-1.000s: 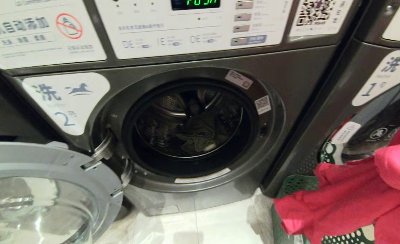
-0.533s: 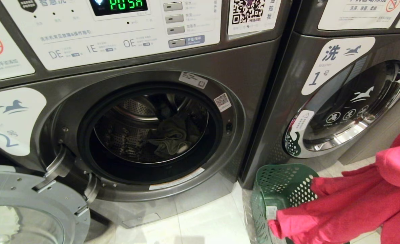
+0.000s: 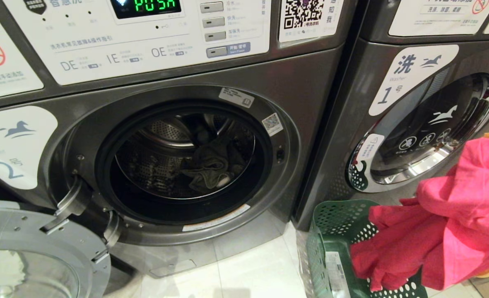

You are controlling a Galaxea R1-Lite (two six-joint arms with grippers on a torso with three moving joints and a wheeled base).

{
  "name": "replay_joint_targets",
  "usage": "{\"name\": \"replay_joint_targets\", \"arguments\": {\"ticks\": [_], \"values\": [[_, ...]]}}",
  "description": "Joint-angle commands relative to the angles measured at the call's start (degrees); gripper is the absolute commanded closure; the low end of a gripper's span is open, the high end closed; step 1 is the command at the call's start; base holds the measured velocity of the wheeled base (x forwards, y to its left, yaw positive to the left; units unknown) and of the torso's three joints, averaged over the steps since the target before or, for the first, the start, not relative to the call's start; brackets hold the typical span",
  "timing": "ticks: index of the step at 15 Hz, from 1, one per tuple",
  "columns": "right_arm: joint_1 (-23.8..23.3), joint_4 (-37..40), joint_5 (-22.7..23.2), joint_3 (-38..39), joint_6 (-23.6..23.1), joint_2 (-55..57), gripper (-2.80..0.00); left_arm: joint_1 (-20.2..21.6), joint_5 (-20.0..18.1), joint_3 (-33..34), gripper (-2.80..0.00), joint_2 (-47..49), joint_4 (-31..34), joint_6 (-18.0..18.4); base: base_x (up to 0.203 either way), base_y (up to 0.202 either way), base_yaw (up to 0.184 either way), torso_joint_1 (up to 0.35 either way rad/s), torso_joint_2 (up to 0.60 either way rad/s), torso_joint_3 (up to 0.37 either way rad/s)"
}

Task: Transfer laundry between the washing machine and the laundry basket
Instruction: Pick a cloth and place it into the basket

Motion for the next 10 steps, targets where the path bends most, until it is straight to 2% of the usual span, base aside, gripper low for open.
{"name": "replay_joint_targets", "arguments": {"ticks": [1, 5, 10], "values": [[-0.2, -0.2, -0.2, 3.5, 1.2, 3.4, 0.0, 0.0, 0.0, 0.6, 0.0, -0.1, 0.0, 0.0, 0.0, 0.0, 0.0, 0.0, 0.0, 0.0], [-2.8, -0.4, -0.4, 8.9, 8.1, 11.7, 0.0, 0.0, 0.0, 0.6, 0.0, -0.1, 0.0, 0.0, 0.0, 0.0, 0.0, 0.0, 0.0, 0.0], [-4.1, -1.1, 0.1, 9.2, 13.8, 27.0, 0.0, 0.0, 0.0, 0.6, 0.0, -0.1, 0.0, 0.0, 0.0, 0.0, 0.0, 0.0, 0.0, 0.0]]}}
